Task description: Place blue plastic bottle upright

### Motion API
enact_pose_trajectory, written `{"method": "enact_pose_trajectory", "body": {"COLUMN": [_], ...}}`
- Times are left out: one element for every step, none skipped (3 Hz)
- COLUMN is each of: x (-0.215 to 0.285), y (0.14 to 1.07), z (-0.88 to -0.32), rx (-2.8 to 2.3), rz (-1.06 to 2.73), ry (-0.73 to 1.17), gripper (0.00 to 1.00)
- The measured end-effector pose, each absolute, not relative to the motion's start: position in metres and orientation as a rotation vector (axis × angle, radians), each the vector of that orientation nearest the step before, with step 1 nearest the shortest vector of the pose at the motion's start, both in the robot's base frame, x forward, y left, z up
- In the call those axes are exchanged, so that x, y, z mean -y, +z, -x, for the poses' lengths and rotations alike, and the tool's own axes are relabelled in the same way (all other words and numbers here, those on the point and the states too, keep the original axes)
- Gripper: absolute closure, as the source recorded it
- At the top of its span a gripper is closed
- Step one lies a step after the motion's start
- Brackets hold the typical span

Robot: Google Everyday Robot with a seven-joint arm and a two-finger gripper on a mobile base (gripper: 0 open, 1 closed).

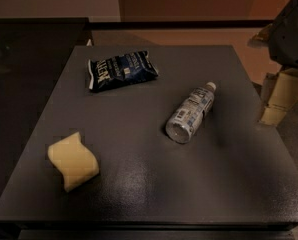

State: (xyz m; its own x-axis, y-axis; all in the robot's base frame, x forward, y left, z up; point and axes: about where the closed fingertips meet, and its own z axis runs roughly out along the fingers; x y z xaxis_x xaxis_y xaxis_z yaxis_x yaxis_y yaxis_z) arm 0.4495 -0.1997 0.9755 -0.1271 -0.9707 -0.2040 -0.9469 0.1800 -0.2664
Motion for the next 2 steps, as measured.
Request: {"method": "enact_pose_trajectory", "body": {"x": [0.184,0.165], "y": [0.966,0.953], "z": [-0.468,-0.491], "rx": [-2.033,-1.872], "rz": [1.946,2.145], "ry": [-0.093,-0.101], "gripper": [0.0,0.0]}}
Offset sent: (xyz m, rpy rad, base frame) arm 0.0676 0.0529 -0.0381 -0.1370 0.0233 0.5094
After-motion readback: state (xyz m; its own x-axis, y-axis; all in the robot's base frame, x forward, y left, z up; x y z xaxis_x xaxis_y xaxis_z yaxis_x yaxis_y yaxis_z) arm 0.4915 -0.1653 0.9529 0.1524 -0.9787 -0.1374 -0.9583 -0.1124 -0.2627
